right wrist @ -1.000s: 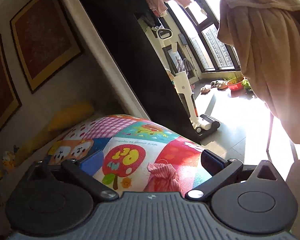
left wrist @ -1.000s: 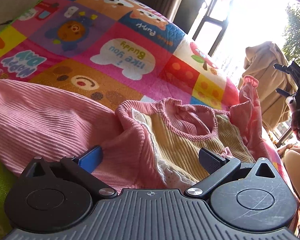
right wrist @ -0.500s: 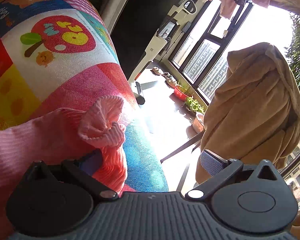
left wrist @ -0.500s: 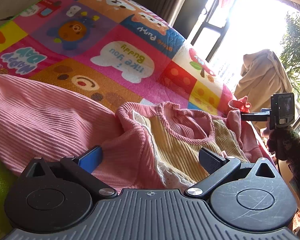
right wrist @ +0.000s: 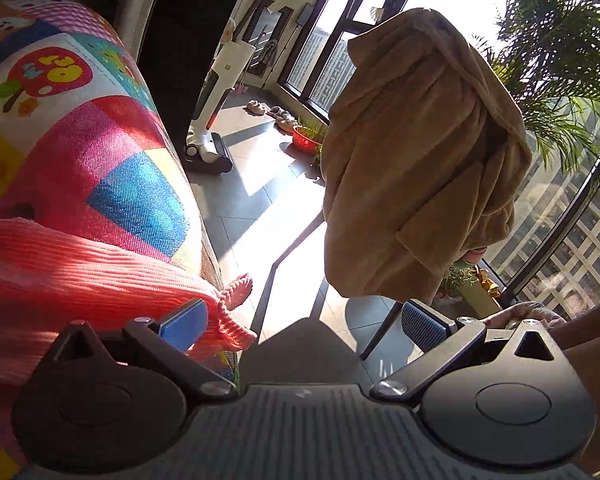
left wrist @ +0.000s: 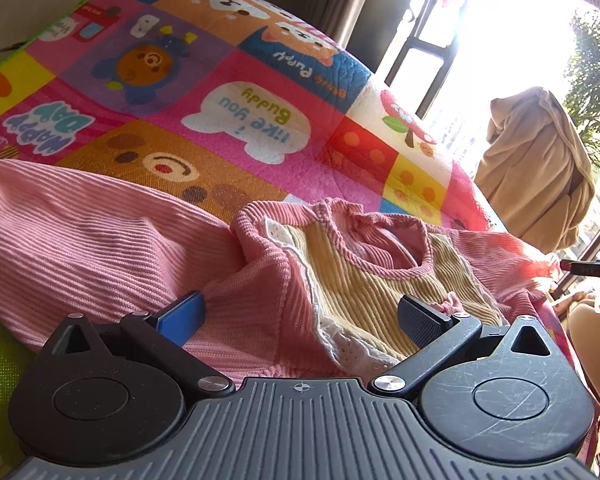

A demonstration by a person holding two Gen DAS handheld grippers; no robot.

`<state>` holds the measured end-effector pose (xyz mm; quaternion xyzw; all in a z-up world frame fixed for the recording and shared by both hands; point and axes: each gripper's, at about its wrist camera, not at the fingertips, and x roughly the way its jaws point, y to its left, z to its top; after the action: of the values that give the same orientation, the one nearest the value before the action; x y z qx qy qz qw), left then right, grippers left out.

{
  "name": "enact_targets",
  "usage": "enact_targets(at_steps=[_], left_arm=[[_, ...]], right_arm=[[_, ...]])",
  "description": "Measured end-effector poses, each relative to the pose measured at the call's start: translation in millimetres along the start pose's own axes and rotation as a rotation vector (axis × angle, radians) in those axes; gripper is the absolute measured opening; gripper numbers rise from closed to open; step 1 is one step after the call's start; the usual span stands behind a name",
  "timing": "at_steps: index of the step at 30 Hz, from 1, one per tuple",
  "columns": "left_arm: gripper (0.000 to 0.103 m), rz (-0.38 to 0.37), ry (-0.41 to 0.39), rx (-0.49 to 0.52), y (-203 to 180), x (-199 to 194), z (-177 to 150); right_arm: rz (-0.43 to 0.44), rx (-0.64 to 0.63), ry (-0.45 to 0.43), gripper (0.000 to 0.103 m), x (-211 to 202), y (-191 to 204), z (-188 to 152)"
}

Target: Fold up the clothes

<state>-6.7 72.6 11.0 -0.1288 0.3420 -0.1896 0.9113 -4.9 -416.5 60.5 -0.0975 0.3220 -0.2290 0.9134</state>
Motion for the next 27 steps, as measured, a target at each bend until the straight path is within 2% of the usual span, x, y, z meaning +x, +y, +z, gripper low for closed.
enact_targets(at_steps=[2, 5, 7, 9, 12, 15, 16, 18, 21, 24, 25, 27], left_arm=[[0.103, 0.012, 0.003, 0.011, -2, 1, 0], [0.103, 0.021, 0.007, 0.021, -4, 1, -1], [0.103, 0.021, 0.009, 0.025, -4, 0, -1], [0.103, 0.02, 0.011, 0.027, -4, 0, -1], [0.103, 0.018, 0.012, 0.027, -4, 0, 0], [0.103, 0.032, 0.015, 0.035, -7, 1, 0], [0.103, 0.036, 0.016, 0.038, -8, 2, 0], [0.103, 0.047, 0.019, 0.045, -10, 2, 0], [0.103, 0.063, 0.022, 0.056, -13, 3, 0], [0.103, 0.061, 0.018, 0.049, -12, 3, -1], [0.103, 0.06, 0.018, 0.048, -12, 3, -1], [0.103, 0.062, 0.019, 0.051, -13, 3, -1]], right_arm=[[0.137, 0.054, -0.013, 0.103, -14, -1, 1], [0.244, -0.002, 0.033, 0.103, -9, 21, -4], [0.208, -0.089, 0.082, 0.103, 8, 40, -17], [0.127, -0.159, 0.105, 0.103, 28, 47, -32], [0.065, -0.122, 0.09, 0.103, 26, 30, -35], [0.087, -0.061, 0.02, 0.103, -3, 15, -24], [0.137, -0.023, -0.013, 0.103, -17, 12, -17], [0.296, 0.086, -0.074, 0.103, -46, 6, -1], [0.608, 0.198, -0.076, 0.103, -71, 19, 20], [0.885, 0.244, 0.014, 0.103, -77, 57, 24], [0.944, 0.236, 0.057, 0.103, -77, 75, 20], [0.98, 0.174, 0.132, 0.103, -76, 115, 6]])
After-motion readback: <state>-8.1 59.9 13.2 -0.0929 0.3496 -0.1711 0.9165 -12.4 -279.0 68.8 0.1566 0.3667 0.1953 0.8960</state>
